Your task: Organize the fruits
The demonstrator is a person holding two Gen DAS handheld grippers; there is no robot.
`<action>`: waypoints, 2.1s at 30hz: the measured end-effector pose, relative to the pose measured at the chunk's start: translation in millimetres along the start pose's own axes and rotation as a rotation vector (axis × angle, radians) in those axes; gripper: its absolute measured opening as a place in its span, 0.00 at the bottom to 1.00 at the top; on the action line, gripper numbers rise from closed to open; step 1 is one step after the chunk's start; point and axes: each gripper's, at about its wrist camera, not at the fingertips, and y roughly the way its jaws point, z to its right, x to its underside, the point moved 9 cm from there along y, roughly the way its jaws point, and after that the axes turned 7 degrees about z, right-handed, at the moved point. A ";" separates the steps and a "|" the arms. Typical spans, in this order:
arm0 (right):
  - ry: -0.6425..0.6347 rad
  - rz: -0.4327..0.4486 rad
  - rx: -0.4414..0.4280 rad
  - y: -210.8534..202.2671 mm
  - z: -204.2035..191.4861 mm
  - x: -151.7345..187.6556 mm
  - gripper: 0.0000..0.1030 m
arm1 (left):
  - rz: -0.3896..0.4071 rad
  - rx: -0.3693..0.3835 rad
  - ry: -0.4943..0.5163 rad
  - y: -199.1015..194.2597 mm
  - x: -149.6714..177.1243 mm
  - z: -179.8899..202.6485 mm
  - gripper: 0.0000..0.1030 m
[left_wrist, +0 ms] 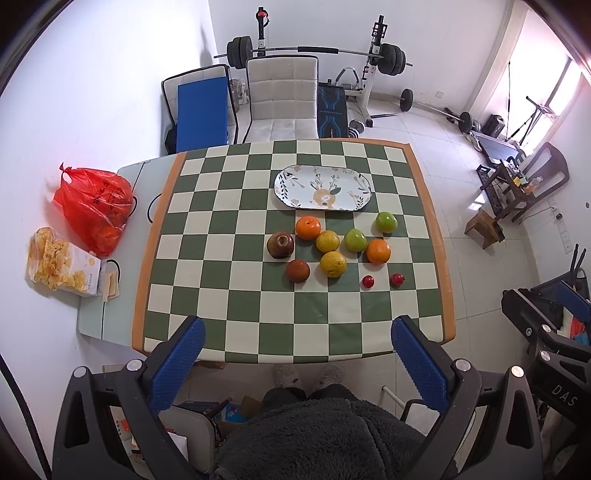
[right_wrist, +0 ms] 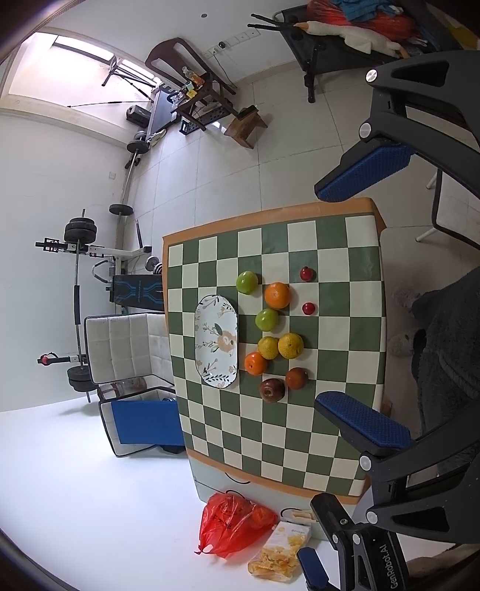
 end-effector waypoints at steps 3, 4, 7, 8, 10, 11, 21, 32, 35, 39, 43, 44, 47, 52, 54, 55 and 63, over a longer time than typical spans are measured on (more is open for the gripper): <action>0.002 0.001 -0.001 -2.4 -1.3 -2.5 1.00 | 0.000 0.000 -0.002 -0.2 -0.1 0.3 1.00; 0.000 0.000 0.001 -2.0 -1.6 -2.2 1.00 | 0.000 0.000 0.000 -0.1 0.6 -0.1 1.00; 0.002 0.002 -0.001 -4.4 -2.1 -3.9 1.00 | 0.001 0.001 -0.001 -0.1 0.8 -0.6 1.00; 0.000 0.002 0.001 -4.3 -2.0 -4.0 1.00 | 0.001 0.001 -0.001 -0.2 0.7 -0.4 1.00; 0.001 0.003 -0.002 -7.2 -1.8 -6.0 1.00 | 0.002 0.002 0.000 0.1 1.0 -0.7 1.00; 0.000 0.004 0.000 -5.9 -2.3 -4.8 1.00 | 0.002 0.001 0.001 0.1 0.9 -0.8 1.00; 0.001 0.005 0.000 -7.8 -2.7 -6.9 1.00 | 0.004 0.004 0.000 0.1 1.5 -1.6 1.00; 0.001 0.007 -0.002 -9.7 -3.5 -7.9 1.00 | 0.007 0.004 -0.003 -0.1 1.9 -1.8 1.00; 0.001 0.009 -0.002 -9.7 -3.4 -7.5 1.00 | 0.010 0.002 -0.005 0.7 0.8 -1.0 1.00; -0.001 0.011 -0.007 -14.6 -6.4 -13.4 1.00 | 0.010 0.002 -0.004 1.0 -0.3 0.1 1.00; -0.001 0.011 -0.009 -15.7 -7.7 -14.4 1.00 | 0.010 0.003 -0.005 0.9 0.3 -0.1 1.00; 0.000 0.011 -0.008 -15.5 -7.3 -14.1 1.00 | 0.010 0.004 -0.006 1.1 0.3 0.2 1.00; 0.003 0.012 -0.008 -15.6 -7.1 -13.6 1.00 | 0.012 0.004 -0.005 1.0 1.4 0.1 1.00; 0.048 0.046 -0.023 -9.7 -11.9 -24.0 1.00 | 0.059 -0.030 -0.003 8.3 -8.9 -3.7 1.00; 0.055 0.074 -0.027 3.6 -17.4 -29.7 1.00 | 0.103 -0.066 -0.009 14.7 -23.1 -7.3 1.00; 0.057 0.075 -0.026 12.7 -19.5 -30.6 1.00 | 0.116 -0.082 -0.012 19.7 -27.2 -12.1 1.00; 0.139 -0.057 -0.056 131.0 -33.5 0.6 1.00 | 0.063 -0.185 -0.025 119.2 -50.3 -65.0 1.00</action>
